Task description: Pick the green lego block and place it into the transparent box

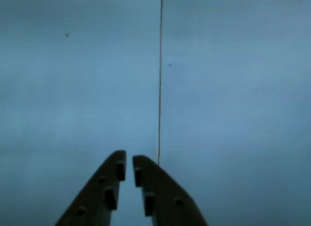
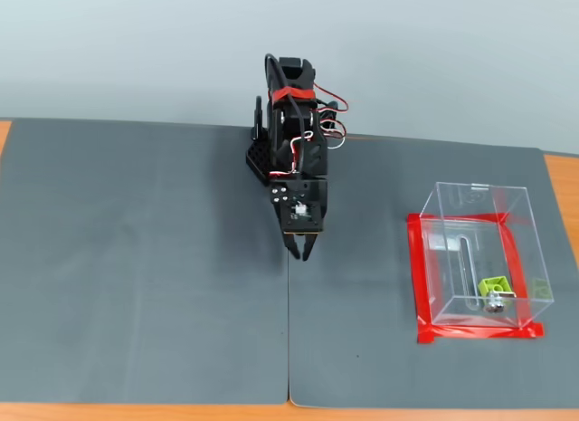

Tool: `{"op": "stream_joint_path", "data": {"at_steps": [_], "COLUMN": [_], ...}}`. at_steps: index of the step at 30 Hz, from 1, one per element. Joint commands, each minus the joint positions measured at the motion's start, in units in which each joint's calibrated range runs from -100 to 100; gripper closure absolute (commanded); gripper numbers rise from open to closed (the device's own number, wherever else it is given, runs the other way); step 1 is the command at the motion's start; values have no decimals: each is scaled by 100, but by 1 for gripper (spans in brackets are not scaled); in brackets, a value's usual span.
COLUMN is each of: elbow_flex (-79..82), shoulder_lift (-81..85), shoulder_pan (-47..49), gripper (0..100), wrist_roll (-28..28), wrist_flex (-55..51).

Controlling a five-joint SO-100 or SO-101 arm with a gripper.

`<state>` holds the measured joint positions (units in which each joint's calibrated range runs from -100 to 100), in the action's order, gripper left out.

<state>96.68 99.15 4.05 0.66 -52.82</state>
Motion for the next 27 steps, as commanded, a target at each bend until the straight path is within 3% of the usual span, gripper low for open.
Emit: {"op": "stream_joint_path", "data": {"at_steps": [1,12,27], "elbow_flex": [-20,-355,-400], "shoulder_lift": [43,51,17], "shoulder_pan": [91,106,91], "gripper": [98,98,98], "wrist_roll": [-11,-293,-329], "wrist_flex": [-682,-2088,-2105]}}
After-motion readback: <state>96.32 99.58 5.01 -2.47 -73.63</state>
